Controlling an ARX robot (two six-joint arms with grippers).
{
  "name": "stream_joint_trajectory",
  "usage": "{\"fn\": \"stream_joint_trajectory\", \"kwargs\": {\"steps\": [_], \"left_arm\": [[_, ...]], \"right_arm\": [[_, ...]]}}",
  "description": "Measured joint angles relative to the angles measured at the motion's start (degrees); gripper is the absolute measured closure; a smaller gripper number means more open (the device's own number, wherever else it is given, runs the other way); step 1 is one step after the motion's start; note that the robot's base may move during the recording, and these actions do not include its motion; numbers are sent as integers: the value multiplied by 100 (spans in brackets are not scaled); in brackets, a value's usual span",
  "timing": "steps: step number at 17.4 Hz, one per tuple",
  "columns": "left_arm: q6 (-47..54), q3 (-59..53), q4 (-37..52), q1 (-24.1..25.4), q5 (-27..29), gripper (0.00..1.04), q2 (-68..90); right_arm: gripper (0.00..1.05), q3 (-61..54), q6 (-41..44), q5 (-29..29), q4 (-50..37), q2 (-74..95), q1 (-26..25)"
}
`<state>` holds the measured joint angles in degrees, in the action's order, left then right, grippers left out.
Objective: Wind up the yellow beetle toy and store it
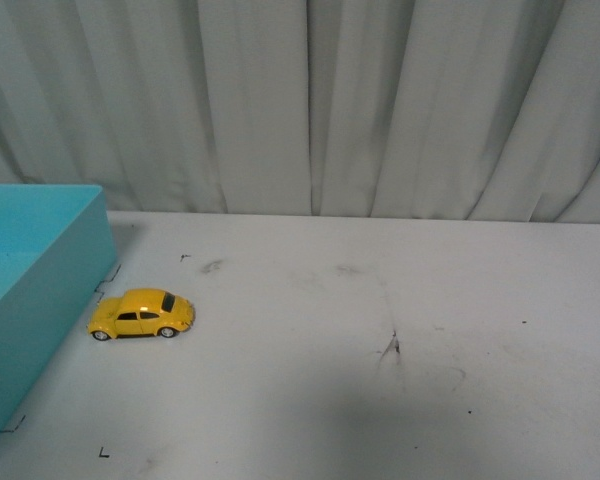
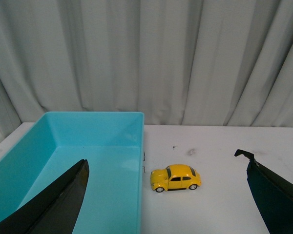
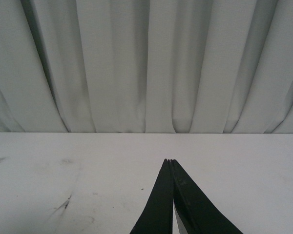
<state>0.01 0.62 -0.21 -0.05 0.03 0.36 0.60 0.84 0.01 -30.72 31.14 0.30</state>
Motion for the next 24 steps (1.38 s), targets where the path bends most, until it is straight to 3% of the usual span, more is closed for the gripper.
{"fn": "stream_joint_trajectory", "kwargs": {"steps": [6, 16, 19, 24], "left_arm": [[0, 0, 0, 0, 0, 7, 0], [0, 0, 0, 0, 0, 7, 0], [0, 0, 0, 0, 0, 7, 0], [0, 0, 0, 0, 0, 7, 0]], "right_arm": [[103, 0, 0, 0, 1237, -1276, 0], [103, 0, 0, 0, 2065, -2118, 0], [103, 0, 0, 2, 3150, -3097, 0], [103, 0, 0, 0, 3093, -3097, 0]]}}
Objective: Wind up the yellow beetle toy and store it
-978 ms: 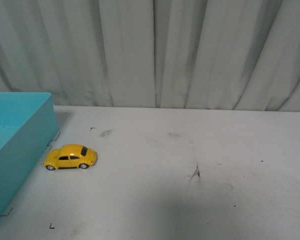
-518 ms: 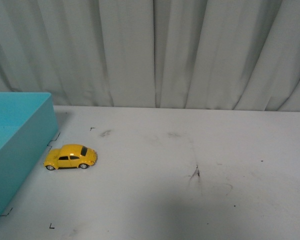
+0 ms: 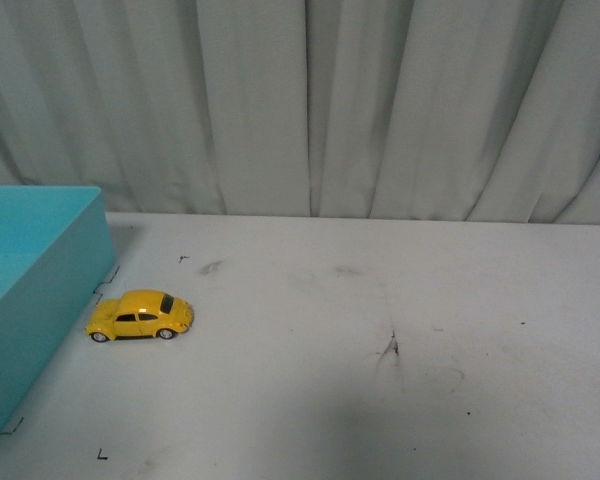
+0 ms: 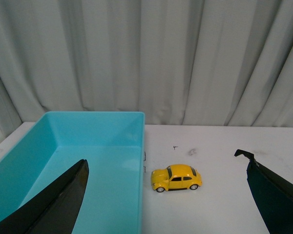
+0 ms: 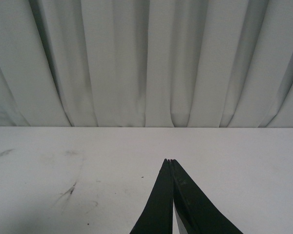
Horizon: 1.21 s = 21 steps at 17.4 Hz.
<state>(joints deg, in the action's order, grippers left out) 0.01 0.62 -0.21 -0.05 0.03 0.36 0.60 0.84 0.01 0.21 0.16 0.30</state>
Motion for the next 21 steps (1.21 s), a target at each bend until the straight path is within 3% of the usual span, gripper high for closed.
{"fn": "stream_joint_trajectory", "kwargs": {"steps": [2, 5, 10, 11, 13, 14, 15, 18, 21], "left_arm": [[0, 0, 0, 0, 2, 7, 0], [0, 0, 0, 0, 0, 7, 0], [0, 0, 0, 0, 0, 7, 0], [0, 0, 0, 0, 0, 7, 0], [0, 0, 0, 0, 0, 7, 0], [-1502, 997, -1543, -658, 2592, 7, 1443], [-1698, 1333, -787, 109, 2647, 7, 1679], [-1410, 1810, 901, 863, 1711, 7, 3357], [-990, 2881, 2632, 925, 1097, 7, 5984]], "right_arm": [[101, 0, 0, 0, 2, -2, 0], [78, 0, 0, 2, 2, -2, 0], [12, 0, 0, 0, 2, -2, 0], [5, 0, -2, 0, 2, -2, 0], [7, 0, 0, 2, 2, -2, 0], [6, 0, 0, -20, -2, -2, 0], [6, 0, -2, 2, 7, 4, -4], [6, 0, -4, 2, 2, 4, -4], [6, 0, -2, 0, 2, 4, -4]]}}
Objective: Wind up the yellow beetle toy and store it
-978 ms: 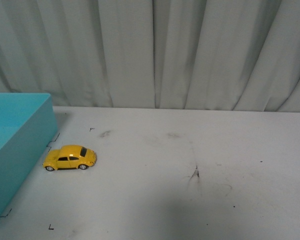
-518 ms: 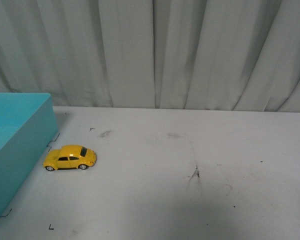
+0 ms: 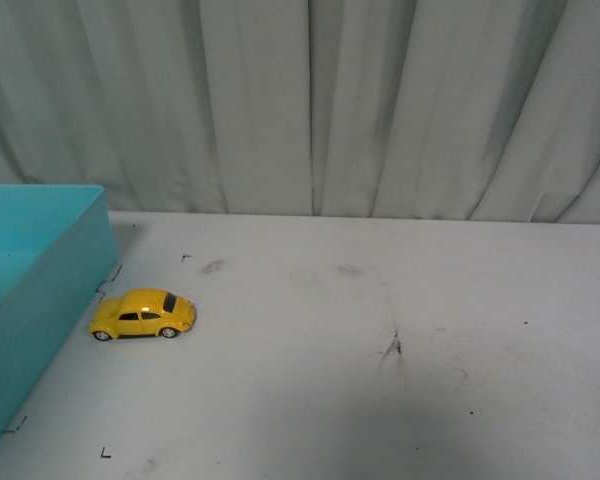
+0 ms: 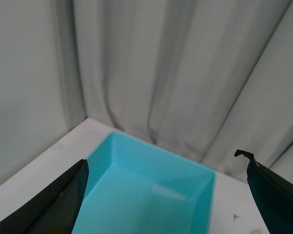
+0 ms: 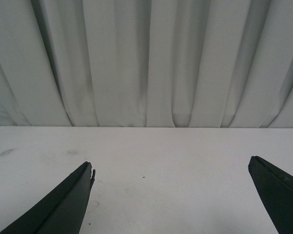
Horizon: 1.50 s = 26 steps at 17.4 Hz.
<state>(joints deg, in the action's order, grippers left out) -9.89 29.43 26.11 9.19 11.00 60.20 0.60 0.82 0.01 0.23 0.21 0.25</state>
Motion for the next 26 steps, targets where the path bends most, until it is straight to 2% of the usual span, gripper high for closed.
{"fn": "stream_joint_trajectory", "kwargs": {"steps": [2, 5, 8, 9, 10, 14, 18, 21, 26], "left_arm": [[286, 968, 299, -85, -389, 7, 1410], [962, 2402, -212, -391, -1075, 7, 3294], [1644, 3005, -439, -732, -1849, 7, 3864], [2055, 3152, -616, -931, -2323, 7, 3901], [2634, 3294, -953, -1137, -2898, 7, 3910], [4194, 3598, -2636, -1373, -3703, 7, 4273], [5412, 3947, -3654, -1572, -3600, 7, 4780], [6424, 4402, -4325, -1694, -3082, 7, 5364], [7427, 4878, -4924, -1657, -2116, 7, 6210]], "right_arm": [[6, 0, -2, 2, 0, 0, 0], [6, 0, 0, 0, 0, 0, 0], [6, 0, 0, 2, 0, 0, 0], [6, 0, 0, 2, 0, 0, 0], [6, 0, -2, 2, 0, 0, 0], [6, 0, 0, 2, 0, 0, 0], [6, 0, 0, 2, 0, 0, 0], [6, 0, 0, 2, 0, 0, 0], [6, 0, 0, 2, 0, 0, 0]]}}
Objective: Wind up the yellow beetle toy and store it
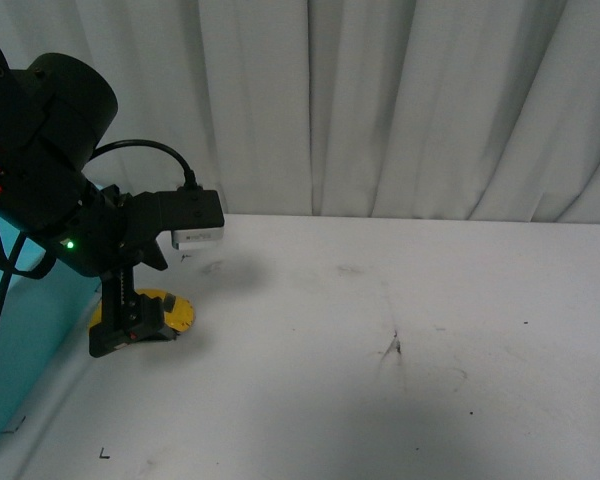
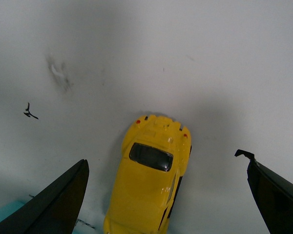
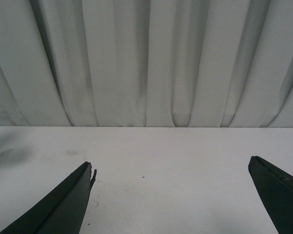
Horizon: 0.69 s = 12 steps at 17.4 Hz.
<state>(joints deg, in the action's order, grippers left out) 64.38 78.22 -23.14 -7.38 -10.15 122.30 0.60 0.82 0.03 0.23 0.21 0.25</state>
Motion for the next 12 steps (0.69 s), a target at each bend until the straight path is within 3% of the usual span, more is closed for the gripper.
{"fn": "stream_joint_trajectory", "kwargs": {"steps": [9, 10, 12], "left_arm": [[820, 466, -415, 48, 1003, 7, 603], [852, 533, -387, 63, 1040, 12, 645], [855, 599, -481, 68, 1036, 33, 706]], "right_arm": [[6, 0, 0, 0, 0, 0, 0], [6, 0, 0, -2, 0, 0, 0], [6, 0, -2, 0, 0, 0, 0]]}}
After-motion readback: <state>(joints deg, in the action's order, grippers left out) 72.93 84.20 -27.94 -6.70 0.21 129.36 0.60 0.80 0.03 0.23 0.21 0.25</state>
